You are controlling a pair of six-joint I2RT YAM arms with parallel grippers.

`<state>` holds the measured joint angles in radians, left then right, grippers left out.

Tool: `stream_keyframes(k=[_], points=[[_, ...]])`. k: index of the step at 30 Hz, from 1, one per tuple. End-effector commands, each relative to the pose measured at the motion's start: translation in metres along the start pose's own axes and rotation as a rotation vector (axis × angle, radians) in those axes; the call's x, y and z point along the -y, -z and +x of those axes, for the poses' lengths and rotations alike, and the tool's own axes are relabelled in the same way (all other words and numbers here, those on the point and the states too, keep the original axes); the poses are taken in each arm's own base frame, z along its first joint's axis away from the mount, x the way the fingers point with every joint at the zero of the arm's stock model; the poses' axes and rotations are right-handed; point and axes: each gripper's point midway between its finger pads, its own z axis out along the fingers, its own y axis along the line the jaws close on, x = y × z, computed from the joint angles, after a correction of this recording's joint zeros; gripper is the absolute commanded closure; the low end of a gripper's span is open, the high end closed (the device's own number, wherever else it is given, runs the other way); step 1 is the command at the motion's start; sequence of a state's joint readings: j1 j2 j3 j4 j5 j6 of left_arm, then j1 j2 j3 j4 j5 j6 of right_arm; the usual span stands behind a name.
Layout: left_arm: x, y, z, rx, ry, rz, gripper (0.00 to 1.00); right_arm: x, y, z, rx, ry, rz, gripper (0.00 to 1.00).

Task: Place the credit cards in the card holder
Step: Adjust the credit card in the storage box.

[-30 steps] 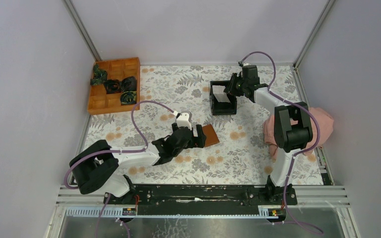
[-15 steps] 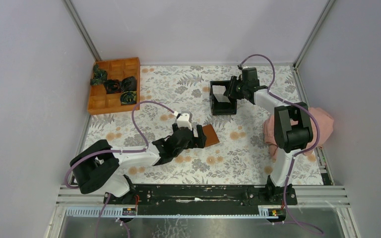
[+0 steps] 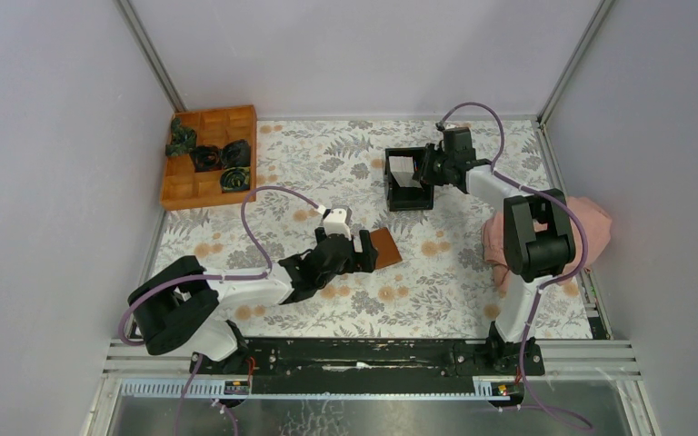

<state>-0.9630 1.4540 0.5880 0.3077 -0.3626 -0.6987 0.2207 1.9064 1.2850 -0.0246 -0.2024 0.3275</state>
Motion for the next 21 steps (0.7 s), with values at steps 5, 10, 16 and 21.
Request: stream_keyframes(k=[5,10,16,21], points=[[0.008,-0.001,-0.005,0.040,0.025,0.034,0.05,-0.003,0.013,-0.023,0.066,0.037,0.027,0.72],[0.008,-0.002,-0.004,0.037,0.024,0.033,0.05,0.001,0.018,-0.027,0.089,0.050,0.056,0.73],[0.010,-0.003,-0.004,0.037,0.025,0.037,0.05,0.005,0.025,-0.034,0.123,0.084,0.109,0.73],[0.010,-0.003,-0.002,0.034,0.026,0.037,0.05,0.004,0.021,-0.034,0.122,0.136,0.161,0.73]])
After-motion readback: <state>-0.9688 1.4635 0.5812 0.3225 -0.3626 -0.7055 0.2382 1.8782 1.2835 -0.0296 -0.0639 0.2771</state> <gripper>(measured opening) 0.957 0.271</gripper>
